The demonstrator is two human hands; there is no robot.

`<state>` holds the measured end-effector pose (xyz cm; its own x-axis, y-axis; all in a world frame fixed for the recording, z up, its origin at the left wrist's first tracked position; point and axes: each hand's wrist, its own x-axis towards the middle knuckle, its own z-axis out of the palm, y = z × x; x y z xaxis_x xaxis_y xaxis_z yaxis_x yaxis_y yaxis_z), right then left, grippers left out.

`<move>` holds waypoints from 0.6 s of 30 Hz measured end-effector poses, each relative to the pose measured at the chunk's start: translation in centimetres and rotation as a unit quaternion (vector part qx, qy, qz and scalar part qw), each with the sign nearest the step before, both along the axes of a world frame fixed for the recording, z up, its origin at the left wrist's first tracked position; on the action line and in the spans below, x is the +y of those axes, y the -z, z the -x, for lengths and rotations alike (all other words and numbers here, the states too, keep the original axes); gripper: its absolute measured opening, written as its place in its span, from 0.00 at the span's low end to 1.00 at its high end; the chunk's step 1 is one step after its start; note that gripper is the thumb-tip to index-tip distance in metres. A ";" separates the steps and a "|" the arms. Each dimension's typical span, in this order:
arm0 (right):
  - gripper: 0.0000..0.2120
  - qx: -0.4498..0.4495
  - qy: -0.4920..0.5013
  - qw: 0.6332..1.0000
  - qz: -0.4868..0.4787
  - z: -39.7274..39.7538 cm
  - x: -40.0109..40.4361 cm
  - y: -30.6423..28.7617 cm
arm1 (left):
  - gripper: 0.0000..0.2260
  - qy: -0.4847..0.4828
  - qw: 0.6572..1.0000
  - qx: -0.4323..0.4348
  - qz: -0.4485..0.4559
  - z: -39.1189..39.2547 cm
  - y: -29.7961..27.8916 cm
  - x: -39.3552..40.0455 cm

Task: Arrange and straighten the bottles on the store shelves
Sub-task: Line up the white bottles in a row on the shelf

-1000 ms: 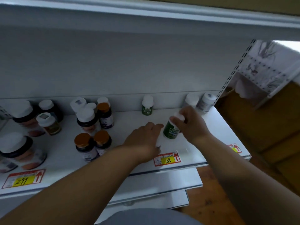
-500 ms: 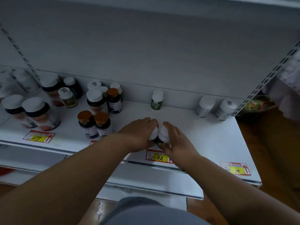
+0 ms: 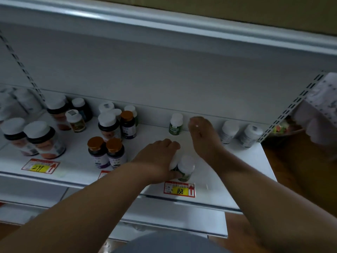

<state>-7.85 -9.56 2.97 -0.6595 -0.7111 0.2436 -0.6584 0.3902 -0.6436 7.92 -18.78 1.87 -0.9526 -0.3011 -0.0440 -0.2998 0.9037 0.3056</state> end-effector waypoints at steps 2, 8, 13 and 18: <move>0.18 0.001 -0.016 0.997 -0.076 1.8 -3.2 -1.0 | 0.39 0.010 1.000 0.010 -0.004 0.0 -0.4 -0.1; 0.25 0.032 -0.059 0.975 -0.212 2.4 -8.2 0.8 | 0.40 0.027 1.000 -0.003 -0.014 -0.3 -1.1 -0.9; 0.17 0.051 -0.053 0.977 -0.200 1.9 -8.2 1.5 | 0.37 0.035 0.999 -0.004 -0.040 -0.6 -0.8 -1.6; 0.17 0.005 0.029 0.994 -0.104 1.6 -3.1 0.2 | 0.38 0.052 0.999 -0.011 -0.008 -0.4 -0.5 -1.3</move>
<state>-9.43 -12.65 2.74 -0.6986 -0.7082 0.1018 -0.6376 0.5516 -0.5378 8.27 -20.11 2.36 -0.9773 -0.2004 -0.0688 -0.2118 0.9252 0.3147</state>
